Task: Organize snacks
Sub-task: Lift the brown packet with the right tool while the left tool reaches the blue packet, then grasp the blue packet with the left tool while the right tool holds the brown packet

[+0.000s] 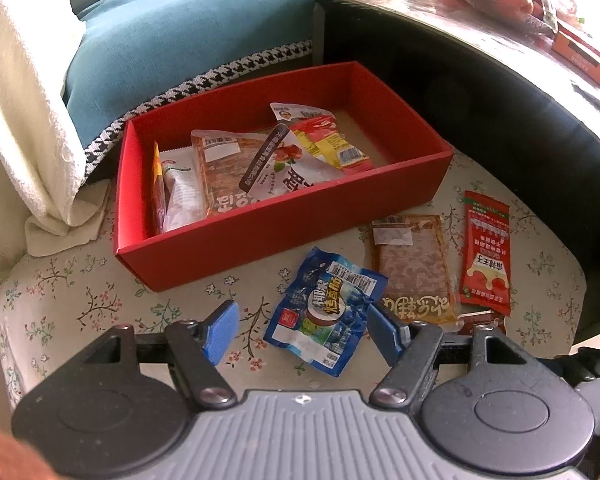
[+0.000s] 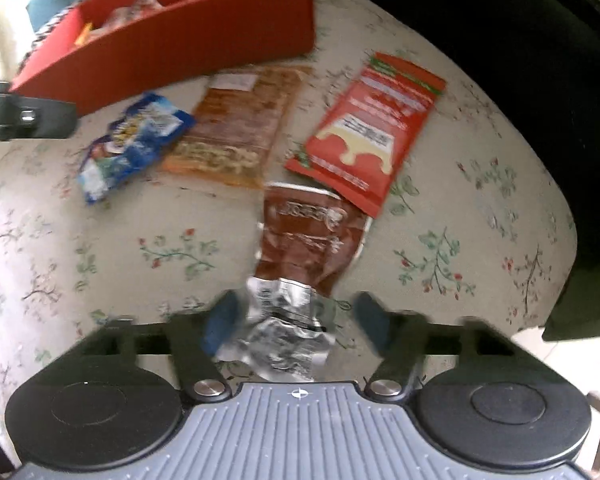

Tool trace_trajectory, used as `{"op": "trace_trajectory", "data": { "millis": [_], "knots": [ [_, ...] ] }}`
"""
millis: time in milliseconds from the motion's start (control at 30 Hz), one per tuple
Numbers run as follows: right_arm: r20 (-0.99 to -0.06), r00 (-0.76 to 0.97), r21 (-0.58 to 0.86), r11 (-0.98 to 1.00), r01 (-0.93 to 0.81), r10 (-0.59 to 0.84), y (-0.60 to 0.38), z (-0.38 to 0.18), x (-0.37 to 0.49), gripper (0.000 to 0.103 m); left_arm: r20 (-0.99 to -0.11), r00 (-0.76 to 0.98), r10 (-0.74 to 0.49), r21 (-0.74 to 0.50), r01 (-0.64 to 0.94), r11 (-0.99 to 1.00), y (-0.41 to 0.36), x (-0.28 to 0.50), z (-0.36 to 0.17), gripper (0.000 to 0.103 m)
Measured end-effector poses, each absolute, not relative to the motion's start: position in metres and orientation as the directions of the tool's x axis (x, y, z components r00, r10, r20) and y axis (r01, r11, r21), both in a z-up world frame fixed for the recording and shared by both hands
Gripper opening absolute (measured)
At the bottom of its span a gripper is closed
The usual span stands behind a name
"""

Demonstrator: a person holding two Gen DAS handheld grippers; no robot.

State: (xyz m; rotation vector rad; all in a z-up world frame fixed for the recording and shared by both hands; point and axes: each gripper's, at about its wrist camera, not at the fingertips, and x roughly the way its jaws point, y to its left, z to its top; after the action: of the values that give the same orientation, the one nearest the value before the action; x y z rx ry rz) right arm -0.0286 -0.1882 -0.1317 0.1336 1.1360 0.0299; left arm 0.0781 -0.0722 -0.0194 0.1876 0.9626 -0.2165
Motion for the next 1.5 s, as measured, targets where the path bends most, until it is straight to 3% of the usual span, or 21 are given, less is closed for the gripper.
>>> {"op": "trace_trajectory", "data": {
  "millis": [633,800,933,1500],
  "knots": [
    [-0.851,0.466,0.305,0.950,0.065,0.241,-0.227,-0.116,-0.026,0.053,-0.891,0.447,-0.083,0.057,0.290,0.955,-0.091,0.122,-0.073,0.064],
    [-0.843,0.468,0.336,0.939,0.074,0.265,-0.233,-0.116,-0.027,0.053,-0.891,0.447,-0.085,0.066,0.312,0.948,-0.103,0.131,-0.082,0.078],
    [-0.834,0.478,0.346,0.936,0.061,0.277,-0.228,-0.113,-0.023,0.053,-0.887,0.446,-0.123,0.016,0.296,0.955,-0.101,0.131,-0.081,0.064],
    [-0.848,0.449,0.283,0.957,-0.061,0.280,-0.170,-0.104,-0.011,0.053,-0.897,0.437,-0.060,0.046,0.228,0.972,-0.046,0.068,-0.070,0.063]
  ]
}}
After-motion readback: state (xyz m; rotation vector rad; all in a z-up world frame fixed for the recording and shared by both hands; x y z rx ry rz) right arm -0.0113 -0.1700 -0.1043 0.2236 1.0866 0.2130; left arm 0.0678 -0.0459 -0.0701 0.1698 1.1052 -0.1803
